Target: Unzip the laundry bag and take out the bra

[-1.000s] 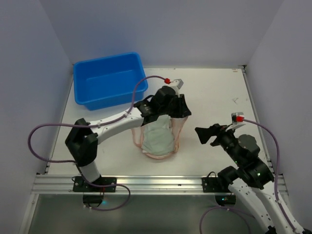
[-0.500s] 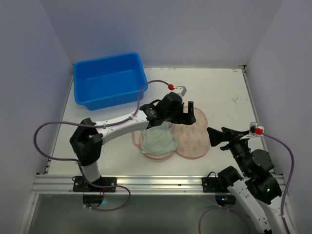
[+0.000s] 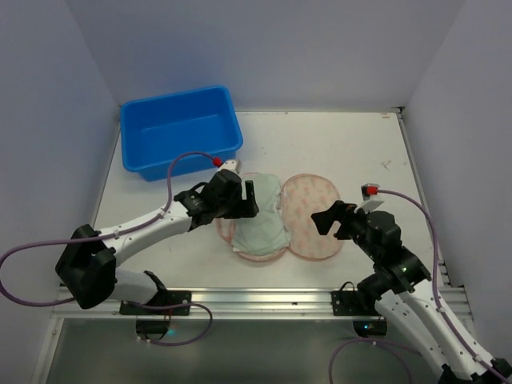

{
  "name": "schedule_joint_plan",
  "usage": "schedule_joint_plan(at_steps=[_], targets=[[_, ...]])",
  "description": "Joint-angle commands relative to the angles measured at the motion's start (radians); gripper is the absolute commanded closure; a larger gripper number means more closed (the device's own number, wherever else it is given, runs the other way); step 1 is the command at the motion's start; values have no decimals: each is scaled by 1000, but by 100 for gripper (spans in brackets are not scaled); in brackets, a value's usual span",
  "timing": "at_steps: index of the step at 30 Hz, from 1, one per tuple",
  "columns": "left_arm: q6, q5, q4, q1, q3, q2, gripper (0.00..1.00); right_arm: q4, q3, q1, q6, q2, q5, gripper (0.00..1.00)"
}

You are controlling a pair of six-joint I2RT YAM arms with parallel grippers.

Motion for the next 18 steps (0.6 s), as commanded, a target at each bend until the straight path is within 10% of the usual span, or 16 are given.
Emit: schedule_joint_plan(at_steps=[1,14,18], targets=[[7,9,25,13,-24,23,19,114,-16,0,21,36,-59,7],[62,29,114,14,29,197,40,131,-56,1,24,45,-94,7],[62,24,103,14,44,203,67,139,-62,-2,30,46,-102,7]])
